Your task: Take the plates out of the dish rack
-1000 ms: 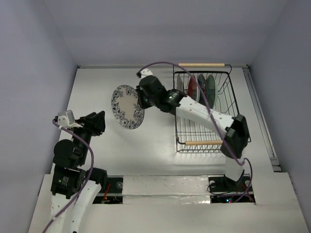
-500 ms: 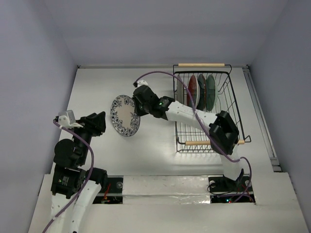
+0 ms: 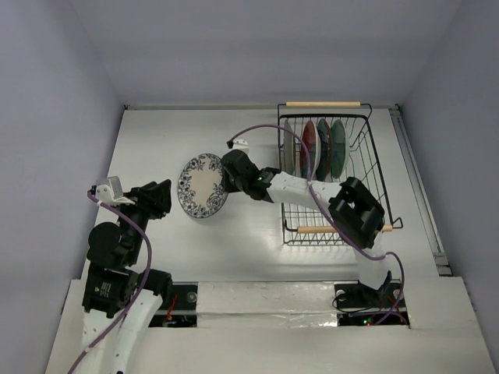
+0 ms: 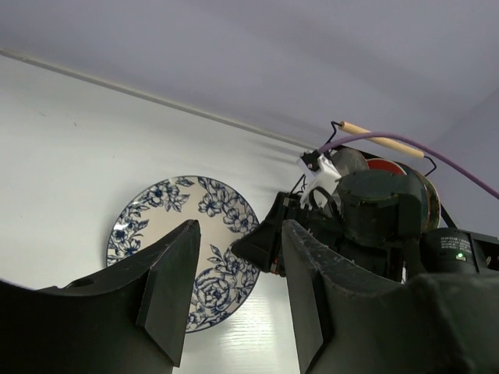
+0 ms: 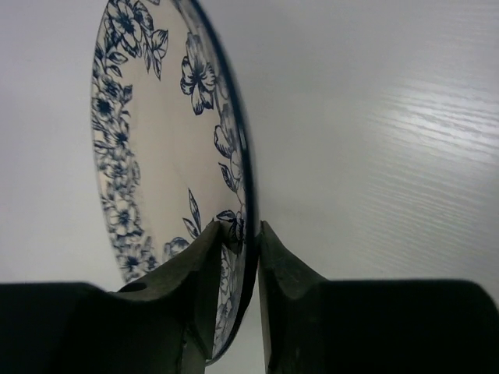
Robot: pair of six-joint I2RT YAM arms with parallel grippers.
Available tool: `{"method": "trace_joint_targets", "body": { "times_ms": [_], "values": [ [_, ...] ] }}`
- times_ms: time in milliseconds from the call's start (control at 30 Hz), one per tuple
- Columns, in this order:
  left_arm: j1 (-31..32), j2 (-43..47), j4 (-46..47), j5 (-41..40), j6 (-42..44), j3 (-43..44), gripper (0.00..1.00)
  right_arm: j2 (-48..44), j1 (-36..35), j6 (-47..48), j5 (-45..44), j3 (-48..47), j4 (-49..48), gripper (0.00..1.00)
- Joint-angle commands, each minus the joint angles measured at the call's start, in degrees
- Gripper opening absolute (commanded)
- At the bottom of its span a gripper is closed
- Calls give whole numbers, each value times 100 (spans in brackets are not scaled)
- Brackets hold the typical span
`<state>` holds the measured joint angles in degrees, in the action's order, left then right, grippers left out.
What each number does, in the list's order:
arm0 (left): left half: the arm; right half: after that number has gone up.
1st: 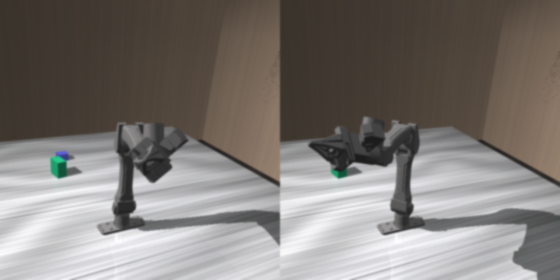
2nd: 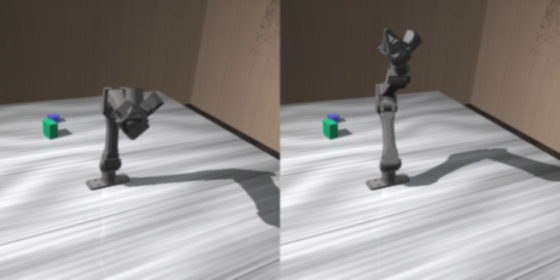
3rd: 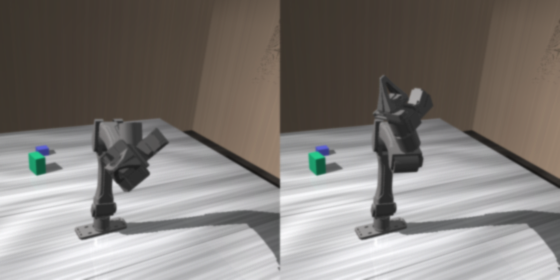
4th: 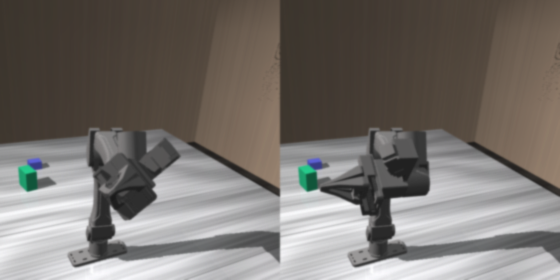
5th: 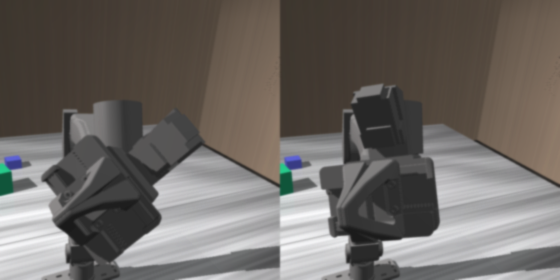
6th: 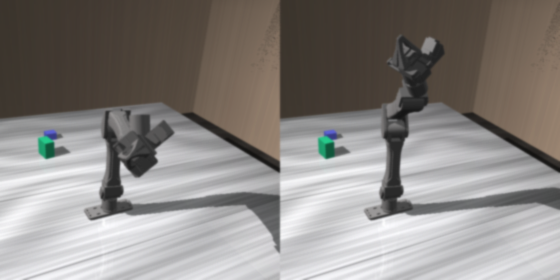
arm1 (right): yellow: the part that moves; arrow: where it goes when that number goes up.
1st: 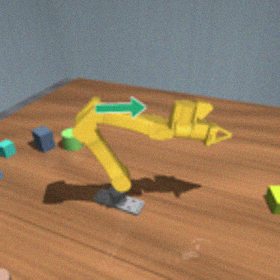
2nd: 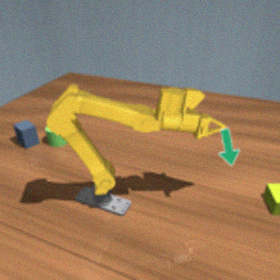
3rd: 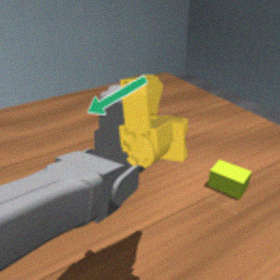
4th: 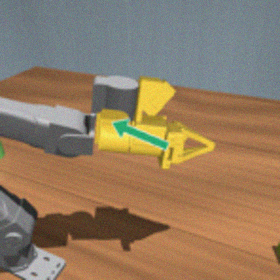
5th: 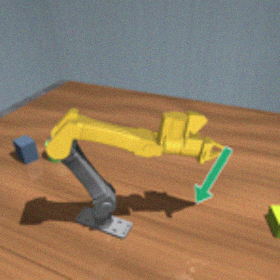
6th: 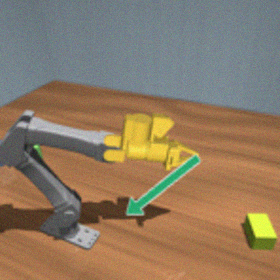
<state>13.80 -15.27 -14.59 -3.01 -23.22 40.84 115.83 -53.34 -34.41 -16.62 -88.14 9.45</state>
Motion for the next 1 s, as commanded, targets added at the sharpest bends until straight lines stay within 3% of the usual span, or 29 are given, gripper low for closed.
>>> {"method": "trace_joint_targets", "body": {
  "times_ms": [0,333,367,433,767,833,967],
  "values": [
    [26,-90,228,81,-33,-23,43,106,-27,348,-746,288,373,29],
    [26,-82,185,10,-33,3,43,282,-27,427,-1124,508,654,30],
    [26,-73,193,19,-42,-6,43,300,-27,427,-1098,543,672,37],
    [26,-73,193,19,-42,-15,43,335,-27,427,-1071,561,663,41],
    [26,-47,167,-33,-51,-6,43,484,-27,453,-948,447,777,48],
    [26,-20,158,-42,-51,-6,43,458,-27,462,-939,385,812,56],
    [26,-3,158,-42,-42,-6,43,125,-27,506,-895,332,900,59]
  ]
}}
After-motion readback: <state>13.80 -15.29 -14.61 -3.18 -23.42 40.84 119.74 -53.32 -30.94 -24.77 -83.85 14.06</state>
